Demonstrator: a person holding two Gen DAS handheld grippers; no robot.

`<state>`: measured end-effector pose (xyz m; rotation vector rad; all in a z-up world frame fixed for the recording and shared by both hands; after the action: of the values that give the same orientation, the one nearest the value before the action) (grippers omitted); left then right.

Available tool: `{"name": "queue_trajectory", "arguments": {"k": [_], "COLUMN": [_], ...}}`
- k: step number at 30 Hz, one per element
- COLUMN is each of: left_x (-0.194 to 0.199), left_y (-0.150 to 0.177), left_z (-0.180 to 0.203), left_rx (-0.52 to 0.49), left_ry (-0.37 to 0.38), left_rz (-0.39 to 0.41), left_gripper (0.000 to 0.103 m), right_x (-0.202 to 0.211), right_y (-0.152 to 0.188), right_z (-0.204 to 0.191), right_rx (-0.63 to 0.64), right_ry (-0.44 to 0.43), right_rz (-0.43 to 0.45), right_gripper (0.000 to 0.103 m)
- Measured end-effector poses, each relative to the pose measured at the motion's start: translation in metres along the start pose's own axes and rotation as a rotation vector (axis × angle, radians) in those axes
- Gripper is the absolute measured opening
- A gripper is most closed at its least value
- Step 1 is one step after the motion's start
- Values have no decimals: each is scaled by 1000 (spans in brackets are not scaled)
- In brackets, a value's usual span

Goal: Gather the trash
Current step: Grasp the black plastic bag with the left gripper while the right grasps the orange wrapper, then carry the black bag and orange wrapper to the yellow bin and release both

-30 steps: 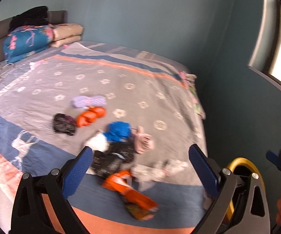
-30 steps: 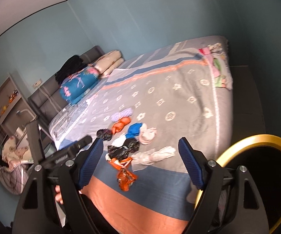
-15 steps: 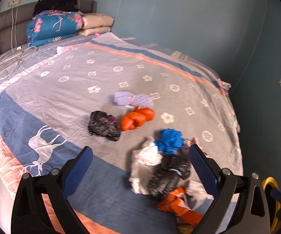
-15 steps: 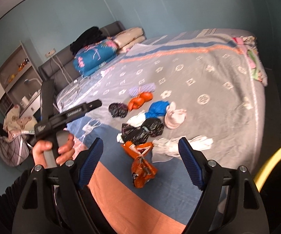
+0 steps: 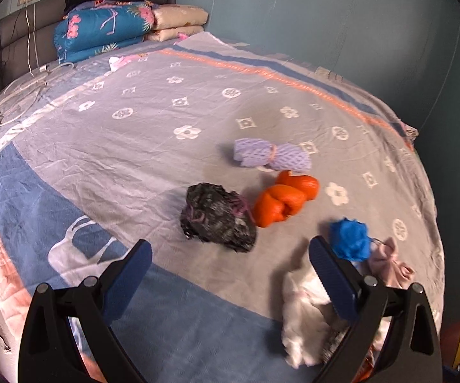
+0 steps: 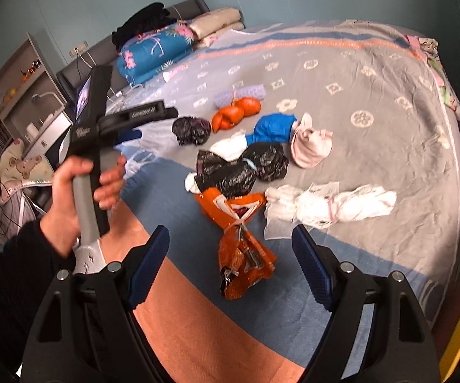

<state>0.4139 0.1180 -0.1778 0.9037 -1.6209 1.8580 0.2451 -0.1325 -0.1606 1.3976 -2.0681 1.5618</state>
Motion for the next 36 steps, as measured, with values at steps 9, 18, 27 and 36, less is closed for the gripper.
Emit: {"name": "queue_trajectory", "arguments": {"k": [9,18,27,36], "left_x": [-53,-83,-96,-80], "left_y": [-13,-19,-13,-16], "left_z": [-11,4,19,7], "left_rx": [48,30,3,42], "left_ry": [-30,2,21,16], "left_rz": [-40,-54,-66,-51], "left_gripper": [95,89,55,44], "right_x": [-34,-60,-75,-69], "right_y": [13,12,16,14], "right_z": [-2,9,21,17], "right_rx": [60,46,-17,-24], "right_ry": [81,99,74,49], "right_rz": [-56,-96,-140,-126], "right_gripper": [75,64,35,21]}}
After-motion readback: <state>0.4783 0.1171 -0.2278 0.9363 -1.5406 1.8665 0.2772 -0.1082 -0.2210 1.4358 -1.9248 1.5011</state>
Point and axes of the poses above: each gripper's, at about its wrist camera, not at the fingertips, and x roughly against the way its jaws point, z to its right, y to its underside, the point moved 4 cm from there along -x, roughly the way its jaws point, and after that the axes turned 8 degrees about -y, right-handed, at the moved point
